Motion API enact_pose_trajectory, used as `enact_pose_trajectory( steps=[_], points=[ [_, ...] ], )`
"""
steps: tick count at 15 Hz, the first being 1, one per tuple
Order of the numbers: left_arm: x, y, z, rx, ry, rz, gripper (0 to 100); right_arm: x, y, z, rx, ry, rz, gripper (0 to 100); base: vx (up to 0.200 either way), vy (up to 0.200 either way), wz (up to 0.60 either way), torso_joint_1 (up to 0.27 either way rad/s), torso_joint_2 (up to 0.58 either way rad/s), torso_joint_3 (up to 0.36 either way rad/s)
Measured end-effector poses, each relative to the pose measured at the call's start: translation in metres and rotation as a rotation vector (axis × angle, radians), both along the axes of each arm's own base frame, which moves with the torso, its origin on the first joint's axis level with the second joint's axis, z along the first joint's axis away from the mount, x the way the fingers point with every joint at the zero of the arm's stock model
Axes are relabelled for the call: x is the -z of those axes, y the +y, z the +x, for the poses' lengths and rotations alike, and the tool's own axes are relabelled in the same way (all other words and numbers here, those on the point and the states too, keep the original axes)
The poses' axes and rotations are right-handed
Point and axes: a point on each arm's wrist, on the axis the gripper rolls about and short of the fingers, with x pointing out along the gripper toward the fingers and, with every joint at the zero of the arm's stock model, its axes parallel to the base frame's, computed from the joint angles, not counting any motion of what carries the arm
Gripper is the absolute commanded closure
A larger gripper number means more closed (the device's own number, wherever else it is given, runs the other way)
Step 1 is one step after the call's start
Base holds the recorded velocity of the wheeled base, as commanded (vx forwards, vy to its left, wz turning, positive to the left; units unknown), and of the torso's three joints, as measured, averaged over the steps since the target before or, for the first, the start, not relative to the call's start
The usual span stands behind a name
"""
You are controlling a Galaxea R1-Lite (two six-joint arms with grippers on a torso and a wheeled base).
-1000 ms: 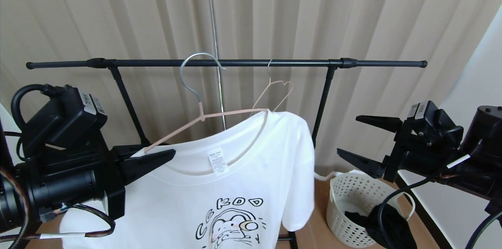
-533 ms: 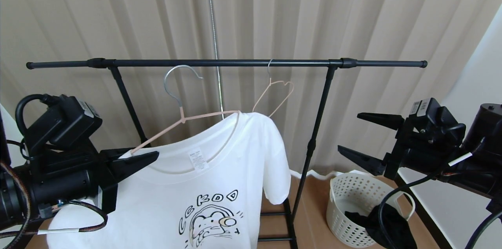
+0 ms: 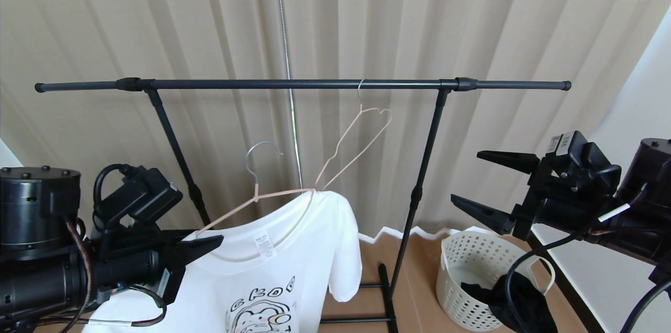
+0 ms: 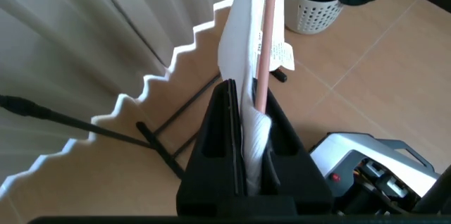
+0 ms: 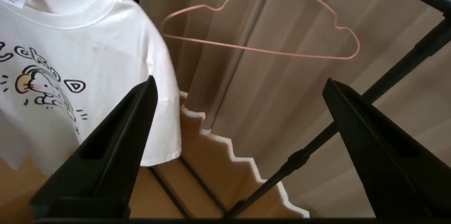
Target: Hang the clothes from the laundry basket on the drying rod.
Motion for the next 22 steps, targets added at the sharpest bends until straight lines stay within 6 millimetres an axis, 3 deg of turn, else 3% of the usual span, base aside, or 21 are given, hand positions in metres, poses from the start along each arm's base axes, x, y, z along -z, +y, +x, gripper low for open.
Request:
enact_pose_trajectory(
  steps=[4, 13, 17, 22],
  points=[
    [0.028, -0.003, 0.012, -0.013, 0.113, 0.045, 100, 0.002, 0.000, 0.001, 0.003, 0.007, -0.002, 0, 0.000, 0.000, 0.00, 0.000, 0.00, 0.000],
    [0.069, 0.000, 0.050, -0.131, 0.134, 0.087, 100, 0.001, 0.000, 0.002, 0.002, 0.004, -0.002, 0, 0.000, 0.000, 0.00, 0.000, 0.00, 0.000],
    [0.073, 0.009, 0.080, -0.242, -0.009, 0.061, 100, 0.001, 0.000, 0.002, 0.002, 0.003, -0.001, 0, 0.000, 0.000, 0.00, 0.000, 0.00, 0.000],
    [0.066, 0.009, 0.119, -0.329, -0.135, -0.094, 100, 0.001, 0.000, 0.003, 0.003, 0.005, -0.001, 0, 0.000, 0.000, 0.00, 0.000, 0.00, 0.000]
  ],
)
